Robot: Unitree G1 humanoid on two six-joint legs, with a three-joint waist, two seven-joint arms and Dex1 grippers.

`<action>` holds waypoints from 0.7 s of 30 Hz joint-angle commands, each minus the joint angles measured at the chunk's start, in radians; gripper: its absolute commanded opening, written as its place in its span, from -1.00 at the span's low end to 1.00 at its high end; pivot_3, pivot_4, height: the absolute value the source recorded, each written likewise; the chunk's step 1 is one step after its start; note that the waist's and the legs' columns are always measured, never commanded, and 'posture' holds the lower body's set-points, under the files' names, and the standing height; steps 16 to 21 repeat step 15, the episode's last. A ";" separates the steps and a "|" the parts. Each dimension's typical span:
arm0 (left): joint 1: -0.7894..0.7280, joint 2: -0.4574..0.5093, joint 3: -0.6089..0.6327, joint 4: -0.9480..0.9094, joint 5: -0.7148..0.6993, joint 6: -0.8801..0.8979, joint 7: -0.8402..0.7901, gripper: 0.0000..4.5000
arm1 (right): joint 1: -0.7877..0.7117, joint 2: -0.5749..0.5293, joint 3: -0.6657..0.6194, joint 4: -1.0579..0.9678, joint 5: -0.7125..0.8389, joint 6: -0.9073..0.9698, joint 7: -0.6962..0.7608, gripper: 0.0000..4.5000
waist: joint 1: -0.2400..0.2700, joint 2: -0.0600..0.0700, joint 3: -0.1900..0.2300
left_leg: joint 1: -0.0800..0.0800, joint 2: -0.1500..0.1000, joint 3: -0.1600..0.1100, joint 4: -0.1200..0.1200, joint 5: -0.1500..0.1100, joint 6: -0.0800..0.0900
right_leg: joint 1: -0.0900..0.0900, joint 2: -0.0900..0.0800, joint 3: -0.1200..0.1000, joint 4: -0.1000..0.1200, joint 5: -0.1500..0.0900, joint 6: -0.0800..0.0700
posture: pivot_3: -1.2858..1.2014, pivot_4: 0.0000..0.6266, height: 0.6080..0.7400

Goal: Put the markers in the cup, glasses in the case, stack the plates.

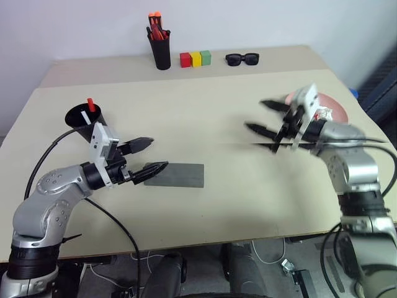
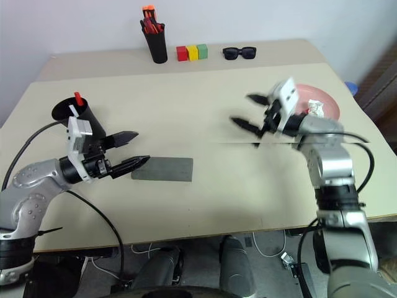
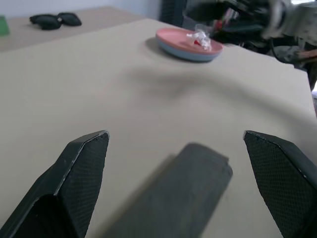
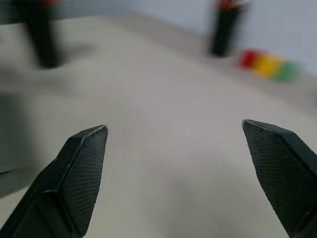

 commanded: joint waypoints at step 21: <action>0.095 0.052 0.084 0.067 0.032 -0.142 -0.072 1.00 | 0.110 -0.094 0.009 -0.313 0.083 0.180 0.017 0.97 | 0.016 0.000 0.000 | 0.001 0.001 0.001 0.001 0.001 -0.001 | 0.001 0.003 0.000 0.000 0.001 -0.002 | 0.03 -0.52 1.00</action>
